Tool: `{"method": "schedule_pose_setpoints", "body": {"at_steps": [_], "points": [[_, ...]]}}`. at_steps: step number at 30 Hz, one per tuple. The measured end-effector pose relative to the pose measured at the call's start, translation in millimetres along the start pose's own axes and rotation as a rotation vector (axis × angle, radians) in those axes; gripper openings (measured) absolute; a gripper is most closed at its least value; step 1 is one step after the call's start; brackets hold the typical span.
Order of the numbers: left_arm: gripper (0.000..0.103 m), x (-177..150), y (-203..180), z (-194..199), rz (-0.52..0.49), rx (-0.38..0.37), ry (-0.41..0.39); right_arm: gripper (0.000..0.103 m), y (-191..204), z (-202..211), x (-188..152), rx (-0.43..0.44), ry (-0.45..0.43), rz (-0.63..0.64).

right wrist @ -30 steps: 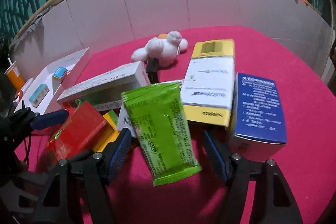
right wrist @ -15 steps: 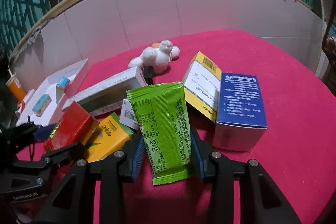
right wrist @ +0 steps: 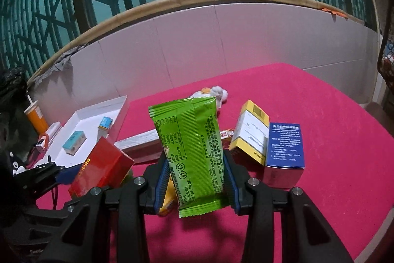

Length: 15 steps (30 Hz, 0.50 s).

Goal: Organize objects
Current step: 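Carry the red box and green packet over the white tray with both grippers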

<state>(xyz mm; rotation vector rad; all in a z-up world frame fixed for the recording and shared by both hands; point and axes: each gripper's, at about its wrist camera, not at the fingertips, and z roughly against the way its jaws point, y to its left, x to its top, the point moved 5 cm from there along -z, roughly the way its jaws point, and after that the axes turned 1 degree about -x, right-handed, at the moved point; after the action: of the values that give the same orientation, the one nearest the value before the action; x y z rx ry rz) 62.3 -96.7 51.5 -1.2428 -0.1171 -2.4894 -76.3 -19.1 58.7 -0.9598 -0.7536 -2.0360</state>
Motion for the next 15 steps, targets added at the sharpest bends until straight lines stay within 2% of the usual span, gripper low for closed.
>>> {"method": "schedule_pose_setpoints", "body": {"at_steps": [15], "points": [[0.054, -3, 25, 30, 0.045, 0.061, -0.053, 0.044, 28, 9, 3, 0.011, -0.003, 0.033]]}}
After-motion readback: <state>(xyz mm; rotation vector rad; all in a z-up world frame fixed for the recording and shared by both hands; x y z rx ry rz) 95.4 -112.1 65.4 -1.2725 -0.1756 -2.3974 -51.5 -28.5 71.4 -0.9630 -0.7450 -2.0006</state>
